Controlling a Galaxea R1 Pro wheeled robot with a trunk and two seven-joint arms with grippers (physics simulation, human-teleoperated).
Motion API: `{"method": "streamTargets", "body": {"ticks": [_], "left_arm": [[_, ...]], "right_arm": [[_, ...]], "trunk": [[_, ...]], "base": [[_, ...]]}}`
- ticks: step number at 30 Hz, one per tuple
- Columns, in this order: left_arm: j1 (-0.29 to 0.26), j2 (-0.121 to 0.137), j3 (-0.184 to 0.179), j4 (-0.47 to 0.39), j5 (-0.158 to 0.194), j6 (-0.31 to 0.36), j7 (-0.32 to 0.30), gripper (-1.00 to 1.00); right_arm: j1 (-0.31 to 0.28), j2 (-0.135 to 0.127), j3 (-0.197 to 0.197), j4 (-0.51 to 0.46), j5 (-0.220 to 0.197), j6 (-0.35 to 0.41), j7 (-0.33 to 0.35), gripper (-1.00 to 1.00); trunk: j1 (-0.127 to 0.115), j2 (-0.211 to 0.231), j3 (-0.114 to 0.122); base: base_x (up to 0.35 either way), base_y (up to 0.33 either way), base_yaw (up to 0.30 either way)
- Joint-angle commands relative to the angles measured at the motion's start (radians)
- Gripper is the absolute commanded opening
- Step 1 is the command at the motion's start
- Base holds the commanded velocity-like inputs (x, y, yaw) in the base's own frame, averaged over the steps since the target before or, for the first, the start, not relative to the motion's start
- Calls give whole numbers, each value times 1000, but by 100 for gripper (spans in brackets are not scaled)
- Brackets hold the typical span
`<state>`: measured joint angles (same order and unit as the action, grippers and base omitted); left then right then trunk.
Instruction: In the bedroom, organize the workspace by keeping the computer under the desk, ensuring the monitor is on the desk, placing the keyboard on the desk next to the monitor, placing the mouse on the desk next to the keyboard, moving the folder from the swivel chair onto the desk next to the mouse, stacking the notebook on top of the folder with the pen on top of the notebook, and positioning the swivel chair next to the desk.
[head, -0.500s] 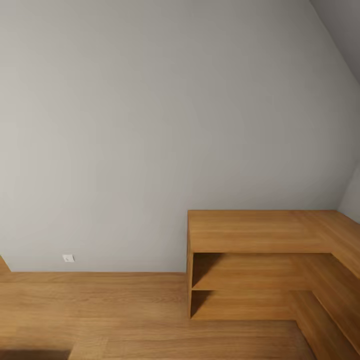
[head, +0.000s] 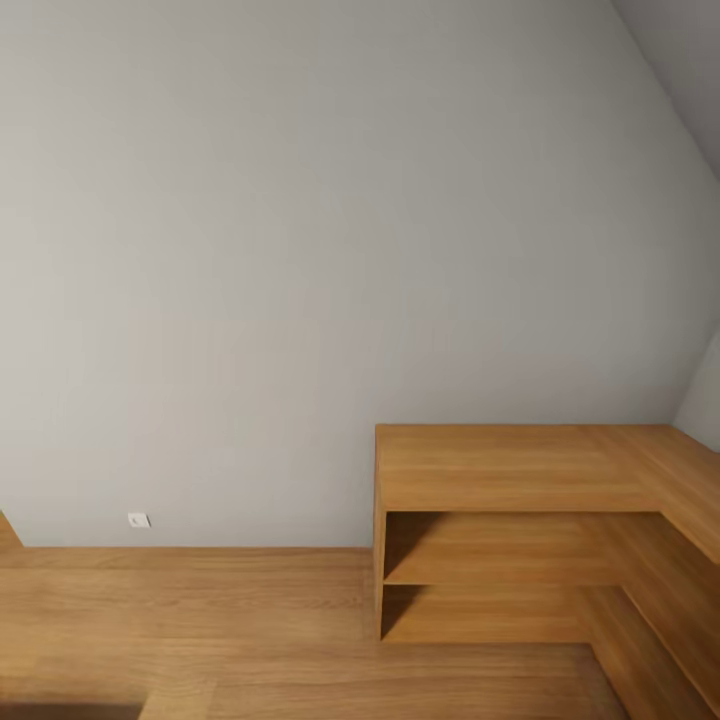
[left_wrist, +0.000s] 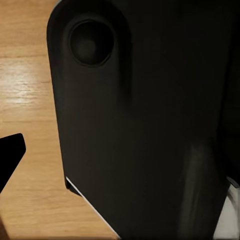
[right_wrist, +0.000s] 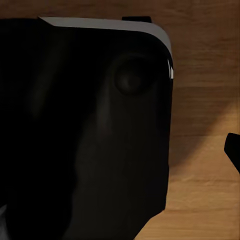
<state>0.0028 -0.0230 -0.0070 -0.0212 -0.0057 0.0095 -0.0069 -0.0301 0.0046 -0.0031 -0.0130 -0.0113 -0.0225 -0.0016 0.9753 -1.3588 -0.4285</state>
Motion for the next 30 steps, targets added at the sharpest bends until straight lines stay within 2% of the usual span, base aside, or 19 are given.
{"method": "streamTargets", "body": {"ticks": [1,13,17,19,20,22,30], "left_arm": [[0,0,-1,-2,-1,1,-1,100],[0,0,-1,-2,-1,1,-1,100],[0,0,-1,-2,-1,1,-1,100],[0,0,-1,-2,-1,1,-1,100],[0,0,-1,-2,-1,1,-1,100],[0,0,-1,-2,-1,1,-1,100],[0,0,-1,-2,-2,1,-1,100]], "right_arm": [[-1,0,0,1,-1,-8,0,100],[-1,-1,5,-1,5,-34,0,100],[-1,-4,5,-2,5,-91,0,100],[-1,-5,5,-1,6,-153,1,100],[-1,-8,6,0,6,-216,1,100],[-1,-10,6,0,7,-246,1,100],[-1,-12,6,2,7,-274,-1,100]], "trunk": [[-4,7,2],[-50,91,40],[-65,119,52],[-73,133,59],[-77,140,62],[-84,154,68],[-115,210,93]], "base": [[0,0,0],[0,0,0],[0,0,0],[0,0,0],[0,0,0],[0,0,2],[0,0,129]]}}
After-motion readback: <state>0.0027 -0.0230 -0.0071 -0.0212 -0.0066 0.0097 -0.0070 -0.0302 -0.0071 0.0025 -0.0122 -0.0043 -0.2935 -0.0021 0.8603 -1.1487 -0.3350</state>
